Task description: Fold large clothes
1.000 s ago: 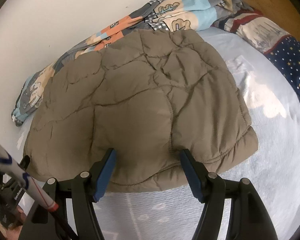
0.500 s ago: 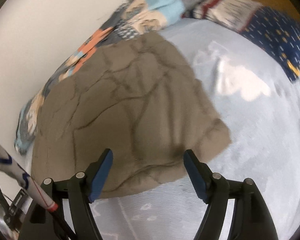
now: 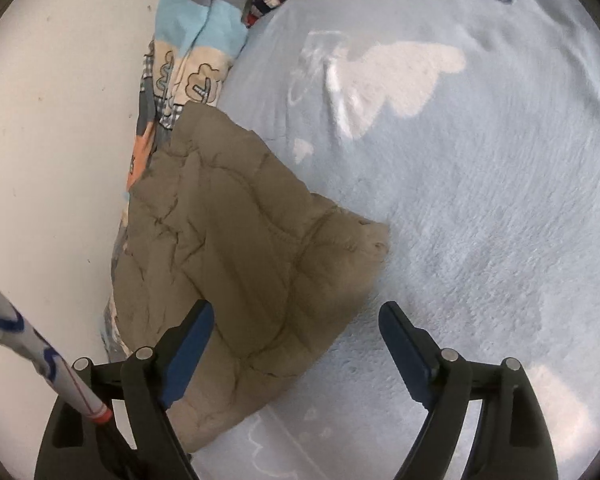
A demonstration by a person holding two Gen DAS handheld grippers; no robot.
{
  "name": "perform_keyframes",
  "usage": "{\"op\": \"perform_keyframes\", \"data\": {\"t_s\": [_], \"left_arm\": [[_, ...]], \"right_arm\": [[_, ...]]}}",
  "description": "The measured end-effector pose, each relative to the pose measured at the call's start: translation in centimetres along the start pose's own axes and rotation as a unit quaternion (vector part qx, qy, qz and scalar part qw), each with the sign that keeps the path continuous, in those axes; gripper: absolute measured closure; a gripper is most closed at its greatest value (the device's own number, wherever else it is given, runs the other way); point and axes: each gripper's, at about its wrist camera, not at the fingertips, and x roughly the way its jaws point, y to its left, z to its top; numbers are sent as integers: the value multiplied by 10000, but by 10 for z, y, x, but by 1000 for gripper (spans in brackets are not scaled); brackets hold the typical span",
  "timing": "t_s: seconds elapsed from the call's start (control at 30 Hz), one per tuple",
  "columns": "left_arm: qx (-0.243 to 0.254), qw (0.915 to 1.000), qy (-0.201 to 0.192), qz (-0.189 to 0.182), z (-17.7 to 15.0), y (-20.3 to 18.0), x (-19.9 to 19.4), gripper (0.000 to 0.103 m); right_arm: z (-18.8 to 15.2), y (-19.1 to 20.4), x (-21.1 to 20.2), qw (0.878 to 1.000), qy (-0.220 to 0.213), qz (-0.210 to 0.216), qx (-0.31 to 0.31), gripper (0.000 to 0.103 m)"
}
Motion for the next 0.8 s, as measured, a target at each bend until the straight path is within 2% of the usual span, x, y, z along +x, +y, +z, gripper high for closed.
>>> {"op": "perform_keyframes", "data": {"t_s": [0.17, 0.3, 0.4, 0.53, 0.6, 0.63, 0.67, 0.7, 0.77, 0.8], "left_arm": [[8, 9999, -28, -157, 1, -2, 8, 17], [53, 9998, -77, -169, 2, -4, 13, 17], [126, 9997, -127, -177, 3, -3, 17, 17], [201, 9996, -169, -123, 5, -6, 24, 16], [410, 9989, -226, 42, 5, -13, 24, 16], [660, 9972, -286, 200, 3, -22, 23, 22], [942, 9941, -374, 395, 2, -31, 22, 32], [1333, 9876, -496, 664, -2, -44, 21, 35], [2124, 9664, -821, 1189, -13, -70, 19, 48], [2482, 9530, -980, 1433, -20, -81, 19, 49]], "right_arm": [[0, -19, 9, 9979, 111, 352, 531, 15], [3, -27, 10, 9969, -108, 478, 618, 14], [11, -28, 19, 9971, -164, 508, 545, 14], [20, -27, 40, 9976, 23, 554, 418, 11], [20, -23, 43, 9985, 41, 489, 248, 12], [20, -19, 44, 9988, 38, 465, 137, 16], [20, -14, 44, 9995, 13, 327, -23, 30], [23, -7, 46, 9997, -29, 147, -183, 40], [20, 7, 43, 9979, -123, -173, -616, 51], [18, 17, 41, 9948, -187, -404, -920, 56]]}}
